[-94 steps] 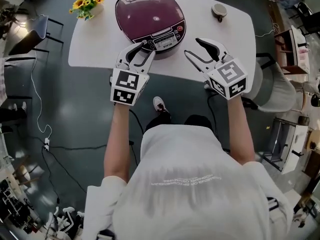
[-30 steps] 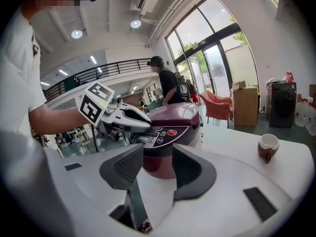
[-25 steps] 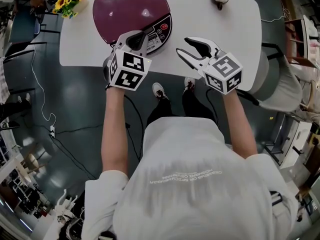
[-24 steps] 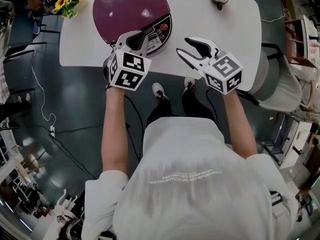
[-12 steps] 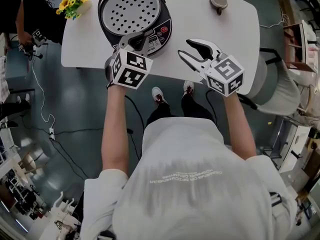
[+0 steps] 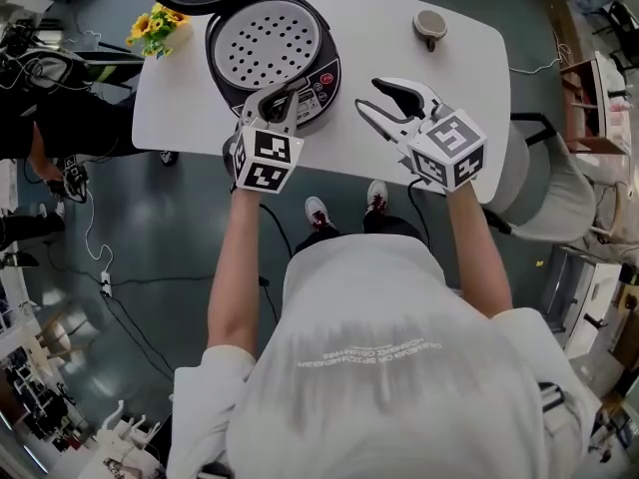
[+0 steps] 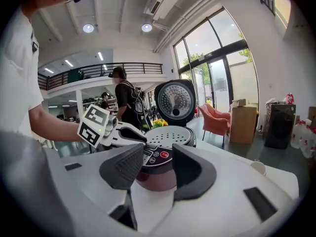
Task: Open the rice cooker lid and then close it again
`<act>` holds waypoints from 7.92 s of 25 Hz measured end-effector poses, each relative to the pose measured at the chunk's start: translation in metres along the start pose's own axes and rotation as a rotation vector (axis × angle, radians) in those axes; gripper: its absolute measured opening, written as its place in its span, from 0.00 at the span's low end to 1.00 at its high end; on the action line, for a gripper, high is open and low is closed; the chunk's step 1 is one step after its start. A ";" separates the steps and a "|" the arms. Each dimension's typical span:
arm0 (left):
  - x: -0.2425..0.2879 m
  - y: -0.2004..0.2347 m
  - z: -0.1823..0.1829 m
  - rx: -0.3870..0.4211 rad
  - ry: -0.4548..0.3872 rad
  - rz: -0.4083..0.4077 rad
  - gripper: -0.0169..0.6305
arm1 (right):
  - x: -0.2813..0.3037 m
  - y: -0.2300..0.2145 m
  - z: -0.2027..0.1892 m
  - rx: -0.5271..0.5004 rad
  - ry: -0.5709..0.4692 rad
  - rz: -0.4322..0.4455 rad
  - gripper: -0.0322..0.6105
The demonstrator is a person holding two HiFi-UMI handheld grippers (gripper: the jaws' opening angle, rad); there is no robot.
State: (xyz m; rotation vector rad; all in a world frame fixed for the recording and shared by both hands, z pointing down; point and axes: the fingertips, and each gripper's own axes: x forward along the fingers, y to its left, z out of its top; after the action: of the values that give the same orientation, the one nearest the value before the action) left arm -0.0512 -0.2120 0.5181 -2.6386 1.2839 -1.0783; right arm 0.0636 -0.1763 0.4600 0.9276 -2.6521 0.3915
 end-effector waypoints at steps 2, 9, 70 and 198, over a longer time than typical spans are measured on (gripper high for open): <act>-0.002 0.001 0.000 -0.078 -0.034 -0.021 0.16 | -0.002 -0.005 0.012 -0.022 -0.018 -0.012 0.36; -0.029 0.039 0.025 -0.255 -0.193 0.040 0.21 | -0.002 -0.015 0.048 -0.088 -0.064 -0.044 0.36; -0.139 0.121 0.068 -0.361 -0.324 0.484 0.25 | 0.027 -0.068 0.163 -0.190 -0.234 0.166 0.34; -0.018 0.106 -0.041 -0.323 -0.073 -0.175 0.40 | 0.088 -0.031 0.085 -0.149 0.065 0.085 0.33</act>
State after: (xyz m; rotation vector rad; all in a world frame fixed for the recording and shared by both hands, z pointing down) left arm -0.1562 -0.2590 0.5077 -3.0441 1.3344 -0.8415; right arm 0.0013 -0.2784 0.4191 0.7461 -2.6260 0.2346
